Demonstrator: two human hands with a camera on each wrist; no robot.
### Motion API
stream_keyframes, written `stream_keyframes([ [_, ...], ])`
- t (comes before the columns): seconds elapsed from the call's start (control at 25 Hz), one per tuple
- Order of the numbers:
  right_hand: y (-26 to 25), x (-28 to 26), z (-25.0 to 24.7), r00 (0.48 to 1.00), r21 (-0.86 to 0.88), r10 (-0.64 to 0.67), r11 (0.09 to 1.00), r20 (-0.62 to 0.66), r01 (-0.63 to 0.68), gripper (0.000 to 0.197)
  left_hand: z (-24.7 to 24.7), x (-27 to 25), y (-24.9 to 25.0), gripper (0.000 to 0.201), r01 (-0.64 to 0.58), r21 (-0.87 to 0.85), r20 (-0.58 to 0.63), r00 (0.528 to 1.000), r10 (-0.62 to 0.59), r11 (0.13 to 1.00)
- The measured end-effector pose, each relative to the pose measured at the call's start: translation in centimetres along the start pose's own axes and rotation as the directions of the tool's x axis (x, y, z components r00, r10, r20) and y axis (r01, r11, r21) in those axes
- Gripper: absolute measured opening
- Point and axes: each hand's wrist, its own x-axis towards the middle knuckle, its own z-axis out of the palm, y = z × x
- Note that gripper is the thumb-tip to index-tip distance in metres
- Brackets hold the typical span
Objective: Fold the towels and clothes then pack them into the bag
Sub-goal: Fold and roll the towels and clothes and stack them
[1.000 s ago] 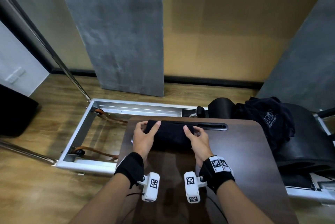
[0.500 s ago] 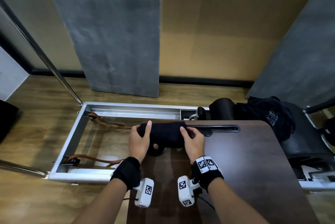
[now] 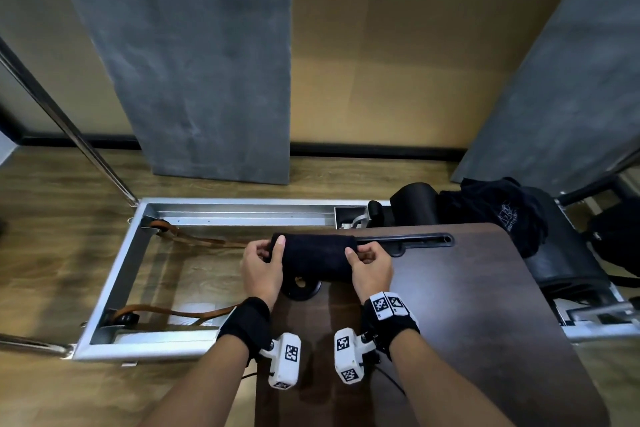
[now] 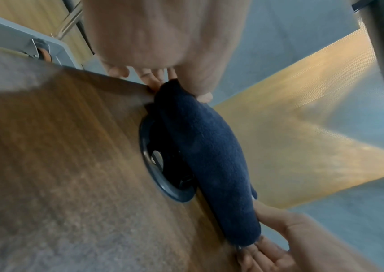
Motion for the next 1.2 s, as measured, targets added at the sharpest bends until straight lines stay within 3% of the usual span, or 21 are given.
stream_keyframes([
  [0.24,-0.8,-0.7,-0.7,0.999,-0.007,-0.008,1.000,0.033,0.008,0.021,-0.8,-1.0,1.0,0.045,-0.024,0.105,0.025,0.999,0.021,0.994],
  [0.52,-1.0,-1.7,-3.0,0.991,-0.004,-0.036,0.999,0.127,0.037,0.039,-2.2,-3.0,1.1,0.046,0.004,0.003,0.132,0.991,-0.004,1.000],
  [0.64,-0.9,-2.0,-3.7,0.987,-0.017,-0.027,0.999,0.157,0.030,0.045,-2.7,-4.6,1.6,0.043,-0.074,0.024,0.008,0.997,0.074,0.997],
  [0.76,-0.3,-1.8,-4.9,0.986,-0.036,-0.018,0.999,0.168,0.024,0.047,-2.6,-7.2,3.0,0.023,-0.308,0.031,-0.142,0.941,0.309,0.951],
  [0.84,0.4,-1.5,-6.2,0.985,-0.039,-0.018,0.999,0.173,0.025,0.048,-1.7,-9.1,3.9,0.024,-0.405,0.031,-0.064,0.911,0.406,0.914],
  [0.96,1.4,-0.7,-8.3,0.984,-0.024,-0.016,1.000,0.179,0.020,0.045,0.7,-11.4,4.7,0.030,-0.451,0.066,0.068,0.892,0.447,0.890],
  [1.08,2.3,0.9,-11.1,0.985,0.007,-0.004,1.000,0.174,0.003,0.040,4.5,-13.4,5.5,0.029,-0.460,-0.029,0.265,0.853,0.450,0.888],
  [1.2,3.0,3.1,-15.1,0.978,0.041,0.030,0.998,0.205,-0.039,0.026,9.3,-15.5,6.5,0.028,-0.458,-0.017,0.478,0.777,0.410,0.889],
])
